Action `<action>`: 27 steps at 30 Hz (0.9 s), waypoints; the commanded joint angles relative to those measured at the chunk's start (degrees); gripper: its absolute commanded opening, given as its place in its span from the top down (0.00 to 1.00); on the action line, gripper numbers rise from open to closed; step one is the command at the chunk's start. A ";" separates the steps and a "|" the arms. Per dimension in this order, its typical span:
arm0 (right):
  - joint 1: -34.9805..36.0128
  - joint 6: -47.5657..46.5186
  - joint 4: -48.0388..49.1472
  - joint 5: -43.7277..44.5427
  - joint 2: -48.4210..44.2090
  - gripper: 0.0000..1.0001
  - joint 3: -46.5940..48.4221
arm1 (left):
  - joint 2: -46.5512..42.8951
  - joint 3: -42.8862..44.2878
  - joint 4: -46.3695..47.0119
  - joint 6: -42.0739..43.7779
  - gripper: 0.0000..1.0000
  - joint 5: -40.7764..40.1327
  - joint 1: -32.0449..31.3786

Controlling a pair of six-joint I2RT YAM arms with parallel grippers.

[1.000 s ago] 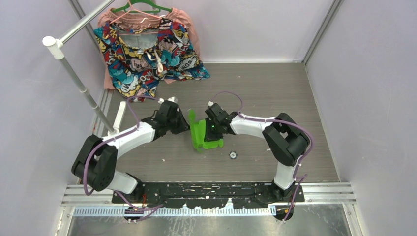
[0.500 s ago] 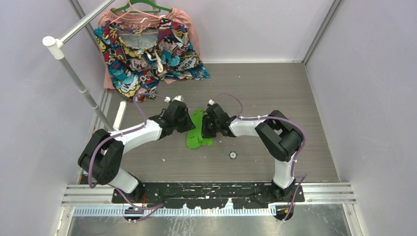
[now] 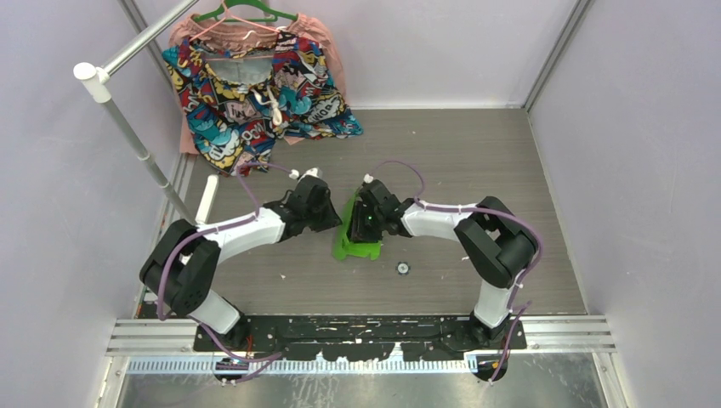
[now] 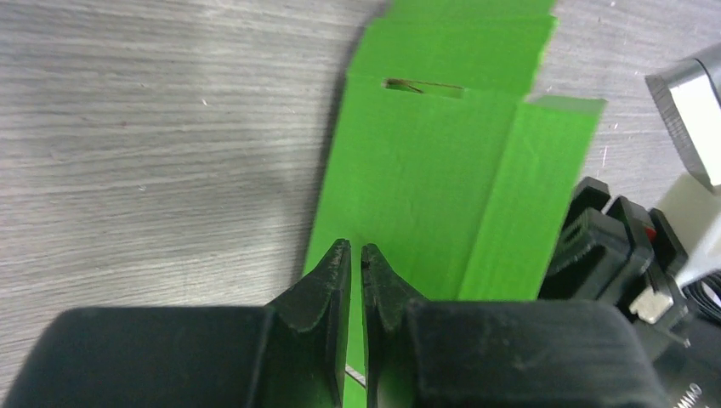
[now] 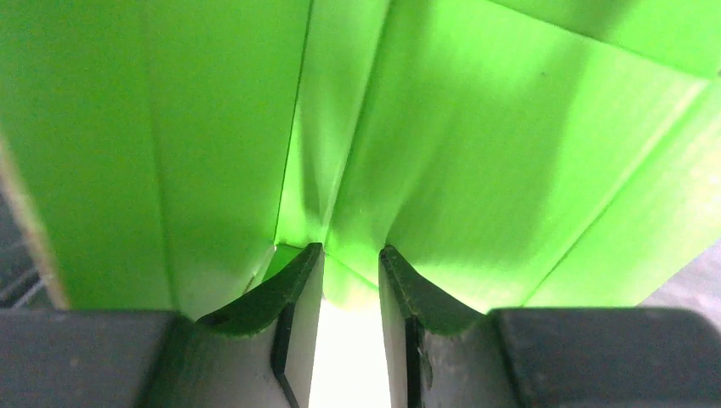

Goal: Fold the paper box
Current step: Fold the paper box at the center of the board.

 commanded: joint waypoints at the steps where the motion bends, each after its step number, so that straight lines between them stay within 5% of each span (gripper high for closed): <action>1: 1.17 -4.12 -11.50 4.10 -4.62 0.62 1.10 | 0.39 0.28 0.31 0.09 0.89 0.87 -0.85; 5: 1.11 -4.16 -12.27 4.72 -7.37 0.51 1.38 | -0.12 0.57 -0.02 0.12 0.89 0.91 -0.88; 27: 1.19 -3.41 -20.91 15.74 -12.31 0.47 11.69 | -2.33 2.24 -0.81 -0.81 0.89 0.64 -2.45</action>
